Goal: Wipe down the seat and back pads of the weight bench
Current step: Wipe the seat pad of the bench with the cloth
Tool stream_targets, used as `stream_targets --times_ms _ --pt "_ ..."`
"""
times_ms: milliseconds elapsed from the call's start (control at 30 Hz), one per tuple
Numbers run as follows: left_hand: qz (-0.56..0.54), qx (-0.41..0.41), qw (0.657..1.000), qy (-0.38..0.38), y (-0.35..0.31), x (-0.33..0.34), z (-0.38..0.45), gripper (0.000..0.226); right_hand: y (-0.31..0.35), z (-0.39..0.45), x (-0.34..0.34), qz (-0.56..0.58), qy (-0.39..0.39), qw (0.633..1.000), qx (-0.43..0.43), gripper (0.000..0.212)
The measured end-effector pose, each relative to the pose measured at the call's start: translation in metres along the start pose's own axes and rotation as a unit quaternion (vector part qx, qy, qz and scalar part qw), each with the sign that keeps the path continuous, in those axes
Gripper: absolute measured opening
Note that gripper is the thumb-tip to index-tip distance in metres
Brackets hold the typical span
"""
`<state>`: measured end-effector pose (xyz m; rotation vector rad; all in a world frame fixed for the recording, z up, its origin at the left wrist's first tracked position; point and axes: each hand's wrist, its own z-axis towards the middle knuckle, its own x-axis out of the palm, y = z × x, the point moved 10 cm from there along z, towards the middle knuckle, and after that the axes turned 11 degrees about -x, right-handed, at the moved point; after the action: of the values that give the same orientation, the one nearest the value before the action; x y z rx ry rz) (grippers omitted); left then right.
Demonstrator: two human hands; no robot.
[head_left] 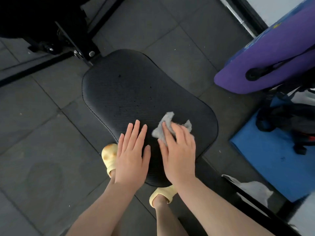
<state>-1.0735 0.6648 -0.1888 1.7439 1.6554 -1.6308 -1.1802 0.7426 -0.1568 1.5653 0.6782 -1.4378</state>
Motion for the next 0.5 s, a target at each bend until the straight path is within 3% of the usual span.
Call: stream_targets --times_ms 100,133,167,233,267,300,400,500 --pt "-0.009 -0.032 0.999 -0.010 0.016 -0.008 0.007 0.057 0.000 0.013 -0.001 -0.062 0.031 0.985 -0.158 0.044" --pt "-0.010 -0.040 0.999 -0.013 0.021 -0.011 0.010 0.057 -0.017 0.021 -0.003 -0.097 0.033 0.983 -0.152 0.045" --pt "-0.010 -0.044 0.999 -0.013 0.024 -0.013 0.013 0.058 -0.043 0.033 -0.007 -0.110 0.028 0.989 -0.092 0.045" --pt "-0.012 -0.038 0.999 -0.009 0.024 -0.014 0.015 0.058 -0.086 0.043 -0.019 -0.084 -0.024 0.990 0.112 0.043" --pt "-0.016 -0.035 0.999 -0.006 0.024 -0.014 0.015 0.057 -0.083 0.041 -0.022 -0.074 -0.052 0.981 0.169 0.043" --pt "-0.021 -0.035 0.999 -0.004 0.024 -0.014 0.015 0.057 -0.065 0.040 -0.020 -0.074 -0.063 0.980 0.175 0.043" --pt "-0.041 -0.036 0.999 -0.002 0.028 -0.014 0.017 0.057 0.025 0.035 0.008 -0.045 0.003 0.999 -0.016 0.046" --pt "-0.044 -0.041 0.998 -0.001 0.031 -0.015 0.017 0.057 0.059 0.032 0.020 -0.062 0.064 0.968 -0.234 0.046"
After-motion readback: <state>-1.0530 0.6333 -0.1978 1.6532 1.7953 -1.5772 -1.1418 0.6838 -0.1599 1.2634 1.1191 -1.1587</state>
